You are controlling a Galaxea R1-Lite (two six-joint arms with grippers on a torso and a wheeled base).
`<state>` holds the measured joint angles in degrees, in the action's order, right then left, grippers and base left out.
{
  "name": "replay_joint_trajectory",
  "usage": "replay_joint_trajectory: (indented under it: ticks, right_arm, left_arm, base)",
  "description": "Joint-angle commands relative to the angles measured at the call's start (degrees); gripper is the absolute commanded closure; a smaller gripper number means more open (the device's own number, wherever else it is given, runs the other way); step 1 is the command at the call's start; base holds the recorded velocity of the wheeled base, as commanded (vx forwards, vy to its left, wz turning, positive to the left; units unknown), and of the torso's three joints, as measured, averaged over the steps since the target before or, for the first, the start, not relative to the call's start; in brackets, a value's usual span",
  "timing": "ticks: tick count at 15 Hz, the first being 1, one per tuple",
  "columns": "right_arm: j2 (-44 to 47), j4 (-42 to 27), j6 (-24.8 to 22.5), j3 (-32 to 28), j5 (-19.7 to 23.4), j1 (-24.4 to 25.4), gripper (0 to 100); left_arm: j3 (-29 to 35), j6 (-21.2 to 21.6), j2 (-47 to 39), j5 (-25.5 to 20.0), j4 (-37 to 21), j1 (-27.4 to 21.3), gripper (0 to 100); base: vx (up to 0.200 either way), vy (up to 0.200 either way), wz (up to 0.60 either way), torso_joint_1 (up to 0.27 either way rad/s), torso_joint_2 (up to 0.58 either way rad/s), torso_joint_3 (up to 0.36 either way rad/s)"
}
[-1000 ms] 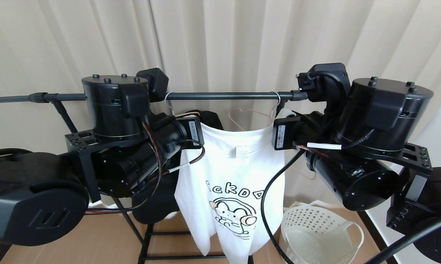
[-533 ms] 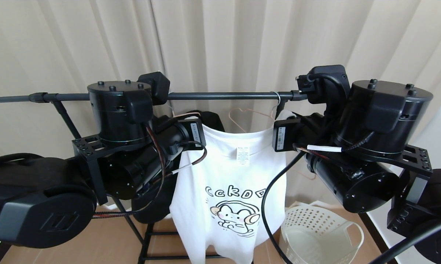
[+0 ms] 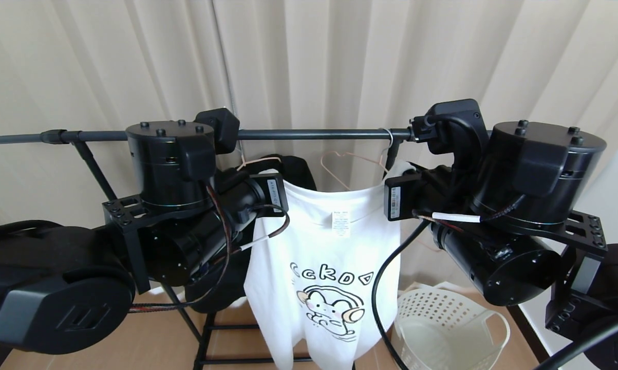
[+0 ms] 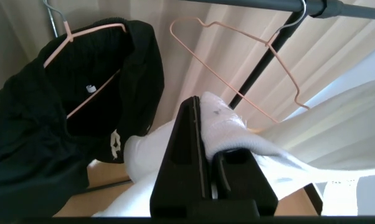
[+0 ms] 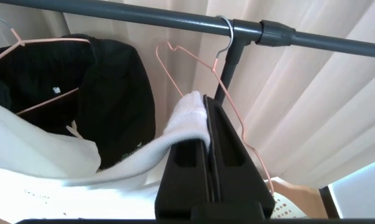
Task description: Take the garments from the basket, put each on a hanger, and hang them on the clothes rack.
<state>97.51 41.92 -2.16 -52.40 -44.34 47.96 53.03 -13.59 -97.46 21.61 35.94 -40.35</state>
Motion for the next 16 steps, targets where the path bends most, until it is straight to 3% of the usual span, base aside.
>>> replay_joint_trajectory:
  ticks: [1,13,14,16]
  right_arm:
    - [0.1,0.0,0.0,0.0,0.0,0.0,100]
    - [-0.6,0.0,0.0,0.3,0.0,-0.5,100]
    - [-0.6,0.0,0.0,0.3,0.0,-0.5,100]
    - [-0.5,0.0,0.0,0.2,0.0,-0.8,100]
  left_arm:
    - [-0.3,0.1,0.1,0.0,0.0,0.0,100]
    - [-1.2,0.4,0.0,-0.2,0.0,-0.4,100]
    - [-1.4,0.6,0.0,-0.1,0.0,-0.4,0]
    - [-1.5,0.8,0.1,-0.2,0.0,-0.4,0]
  base:
    - [0.0,0.0,0.0,0.0,0.0,0.0]
    - [0.0,0.0,0.0,0.0,0.0,0.0]
    - [0.0,0.0,0.0,0.0,0.0,0.0]
    - [0.0,0.0,0.0,0.0,0.0,0.0]
